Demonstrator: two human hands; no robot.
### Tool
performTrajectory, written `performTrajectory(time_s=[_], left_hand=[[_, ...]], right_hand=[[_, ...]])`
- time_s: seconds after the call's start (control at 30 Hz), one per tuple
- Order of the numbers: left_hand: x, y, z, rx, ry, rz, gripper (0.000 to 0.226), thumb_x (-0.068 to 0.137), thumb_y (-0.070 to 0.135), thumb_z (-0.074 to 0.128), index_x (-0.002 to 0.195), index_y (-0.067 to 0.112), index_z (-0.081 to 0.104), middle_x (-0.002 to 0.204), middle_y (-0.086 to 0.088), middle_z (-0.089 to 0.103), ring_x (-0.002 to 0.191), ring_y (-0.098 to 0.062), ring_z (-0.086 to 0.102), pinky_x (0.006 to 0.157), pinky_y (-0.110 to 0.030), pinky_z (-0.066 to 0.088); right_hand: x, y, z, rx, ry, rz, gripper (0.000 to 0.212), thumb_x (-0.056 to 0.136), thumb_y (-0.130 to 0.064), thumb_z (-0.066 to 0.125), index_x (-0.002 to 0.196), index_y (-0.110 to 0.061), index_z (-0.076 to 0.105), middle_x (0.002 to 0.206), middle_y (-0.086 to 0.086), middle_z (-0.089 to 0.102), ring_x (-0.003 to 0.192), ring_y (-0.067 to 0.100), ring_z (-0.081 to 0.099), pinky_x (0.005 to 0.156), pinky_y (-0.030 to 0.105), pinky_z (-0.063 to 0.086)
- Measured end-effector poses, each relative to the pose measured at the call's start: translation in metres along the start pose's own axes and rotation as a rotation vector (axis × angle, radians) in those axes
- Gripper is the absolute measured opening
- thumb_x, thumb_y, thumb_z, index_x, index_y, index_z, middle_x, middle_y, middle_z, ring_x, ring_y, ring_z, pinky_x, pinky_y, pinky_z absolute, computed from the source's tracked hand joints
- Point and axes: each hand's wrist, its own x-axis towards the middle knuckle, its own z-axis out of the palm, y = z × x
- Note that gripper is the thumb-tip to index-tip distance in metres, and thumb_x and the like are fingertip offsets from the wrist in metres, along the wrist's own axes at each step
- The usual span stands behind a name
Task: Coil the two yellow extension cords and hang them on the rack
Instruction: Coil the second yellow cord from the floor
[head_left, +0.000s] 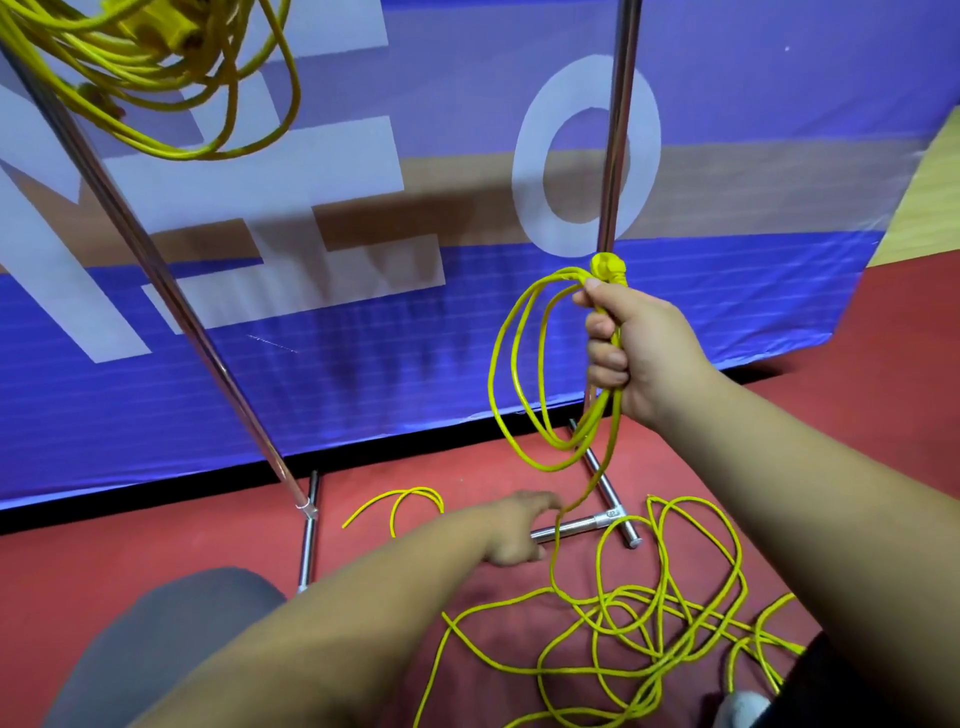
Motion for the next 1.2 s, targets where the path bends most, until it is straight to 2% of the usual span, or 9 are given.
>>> performTrajectory(time_s=[0.07, 0.13, 0.33, 0.4, 0.47, 0.6, 0.73, 0.9, 1.2], left_hand=[[0.003, 0.006, 0.008, -0.061, -0.021, 0.014, 0.047, 0.095, 0.022, 0.073, 0.138, 0.020, 0.052, 0.136, -0.008, 0.057, 0.116, -0.026, 0.056, 0.090, -0.029, 0.043], [0.007, 0.011, 0.014, -0.074, -0.068, 0.000, 0.031, 0.098, 0.021, 0.071, 0.125, 0.014, 0.058, 0.112, -0.006, 0.062, 0.099, -0.020, 0.054, 0.079, -0.027, 0.038], [0.012, -0.001, 0.027, -0.101, -0.201, -0.153, 0.024, 0.099, 0.007, 0.061, 0.122, 0.005, 0.068, 0.117, -0.013, 0.073, 0.099, -0.021, 0.062, 0.093, -0.037, 0.052], [0.013, -0.006, 0.022, -0.183, -0.124, -0.198, 0.021, 0.100, 0.013, 0.061, 0.114, 0.003, 0.073, 0.111, -0.016, 0.076, 0.099, -0.027, 0.071, 0.096, -0.041, 0.057], [0.008, -0.005, 0.004, -0.241, -0.019, -0.222, 0.025, 0.104, 0.022, 0.059, 0.108, 0.002, 0.074, 0.105, -0.015, 0.077, 0.092, -0.030, 0.071, 0.084, -0.033, 0.056], [-0.006, 0.001, -0.040, -0.714, 0.163, -0.309, 0.020, 0.109, 0.011, 0.043, 0.103, 0.004, 0.061, 0.096, -0.027, 0.069, 0.078, -0.037, 0.074, 0.073, -0.040, 0.062], [-0.021, 0.014, -0.082, -1.065, 0.335, -0.396, 0.018, 0.110, 0.013, 0.046, 0.111, 0.000, 0.059, 0.082, -0.015, 0.062, 0.050, -0.018, 0.069, 0.054, -0.035, 0.064], [-0.049, 0.017, -0.141, -1.417, 0.465, -0.393, 0.025, 0.107, 0.002, 0.043, 0.083, 0.005, 0.050, 0.048, -0.005, 0.055, 0.032, -0.008, 0.055, 0.035, -0.019, 0.048], [-0.093, -0.004, -0.195, -1.972, 0.573, -0.178, 0.014, 0.104, 0.003, 0.056, 0.104, -0.011, 0.060, 0.079, -0.023, 0.062, 0.047, -0.024, 0.067, 0.042, -0.024, 0.056]], right_hand=[[0.002, -0.003, -0.004, 0.041, 0.004, 0.004, 0.021, 0.106, -0.033, 0.060, 0.097, -0.015, 0.066, 0.062, -0.007, 0.040, 0.039, 0.007, 0.023, 0.037, 0.021, 0.015], [0.004, -0.006, -0.007, 0.063, 0.010, 0.004, 0.021, 0.106, -0.034, 0.060, 0.097, -0.015, 0.065, 0.061, -0.007, 0.040, 0.039, 0.007, 0.023, 0.037, 0.021, 0.015], [0.006, -0.014, -0.016, -0.017, 0.060, -0.049, 0.021, 0.106, -0.032, 0.059, 0.095, -0.015, 0.066, 0.060, -0.006, 0.039, 0.038, 0.009, 0.023, 0.036, 0.019, 0.017], [0.006, -0.016, -0.019, -0.082, 0.077, -0.078, 0.020, 0.104, -0.031, 0.060, 0.094, -0.015, 0.067, 0.060, -0.005, 0.039, 0.039, 0.010, 0.023, 0.039, 0.020, 0.017], [0.007, -0.018, -0.022, -0.161, 0.088, -0.114, 0.019, 0.102, -0.031, 0.062, 0.092, -0.017, 0.068, 0.059, -0.004, 0.038, 0.041, 0.013, 0.023, 0.042, 0.022, 0.017], [0.008, -0.019, -0.027, -0.335, 0.080, -0.165, 0.016, 0.100, -0.029, 0.062, 0.092, -0.016, 0.067, 0.057, -0.001, 0.038, 0.043, 0.015, 0.023, 0.045, 0.022, 0.018], [0.012, -0.012, -0.027, -0.418, 0.066, -0.169, 0.019, 0.100, -0.030, 0.064, 0.089, -0.016, 0.068, 0.057, 0.000, 0.040, 0.042, 0.016, 0.024, 0.043, 0.021, 0.020], [0.014, 0.005, -0.017, -0.545, 0.022, -0.179, 0.021, 0.096, -0.032, 0.071, 0.081, -0.018, 0.067, 0.057, 0.002, 0.042, 0.041, 0.017, 0.031, 0.042, 0.022, 0.026], [0.014, 0.051, 0.004, -0.621, -0.205, -0.085, 0.027, 0.101, -0.027, 0.071, 0.078, -0.021, 0.057, 0.061, 0.005, 0.045, 0.045, 0.021, 0.037, 0.045, 0.030, 0.035]])
